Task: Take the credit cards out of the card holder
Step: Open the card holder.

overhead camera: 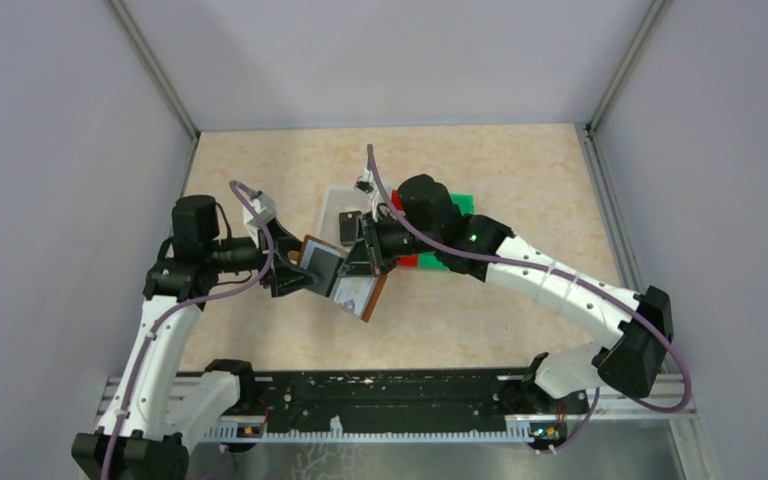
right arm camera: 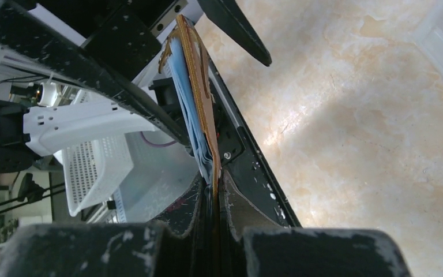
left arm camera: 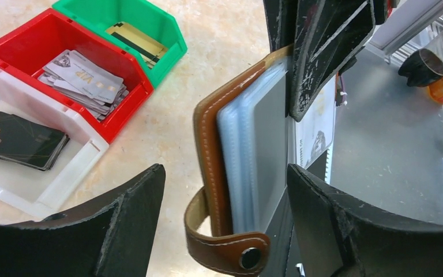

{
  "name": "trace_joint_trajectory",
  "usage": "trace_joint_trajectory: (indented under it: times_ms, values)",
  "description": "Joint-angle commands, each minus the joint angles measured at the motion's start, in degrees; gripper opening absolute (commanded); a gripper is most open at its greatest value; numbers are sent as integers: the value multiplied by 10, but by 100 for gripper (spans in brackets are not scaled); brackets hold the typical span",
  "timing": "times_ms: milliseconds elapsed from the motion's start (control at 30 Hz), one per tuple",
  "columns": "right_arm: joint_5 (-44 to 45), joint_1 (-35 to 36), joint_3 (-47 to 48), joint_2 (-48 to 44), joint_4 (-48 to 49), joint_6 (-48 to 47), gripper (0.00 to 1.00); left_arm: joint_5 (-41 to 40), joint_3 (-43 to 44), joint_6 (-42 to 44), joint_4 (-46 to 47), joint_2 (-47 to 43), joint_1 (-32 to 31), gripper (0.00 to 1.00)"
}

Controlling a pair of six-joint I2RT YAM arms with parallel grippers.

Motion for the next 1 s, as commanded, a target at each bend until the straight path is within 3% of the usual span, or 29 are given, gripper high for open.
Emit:
trace_joint_trajectory:
  times_ms: [0, 100, 333, 467, 967]
  values:
    - [-43, -16, 44, -13, -9, -43, 0, 27, -4, -18, 7, -2, 2, 80]
    - [-61, -30, 49, -20, -19, -50, 0, 36, 2, -39, 12, -1, 2, 73]
    - [-51, -48, 86, -26, -94, -88, 0, -20, 61, 32, -47, 27, 12, 61]
    - [-54, -48, 93, -28, -105, -91, 0, -54, 75, 7, -19, 39, 14, 49]
    - [-58, -48, 101, -32, -112, -89, 0, -111, 47, -19, 34, 25, 15, 22]
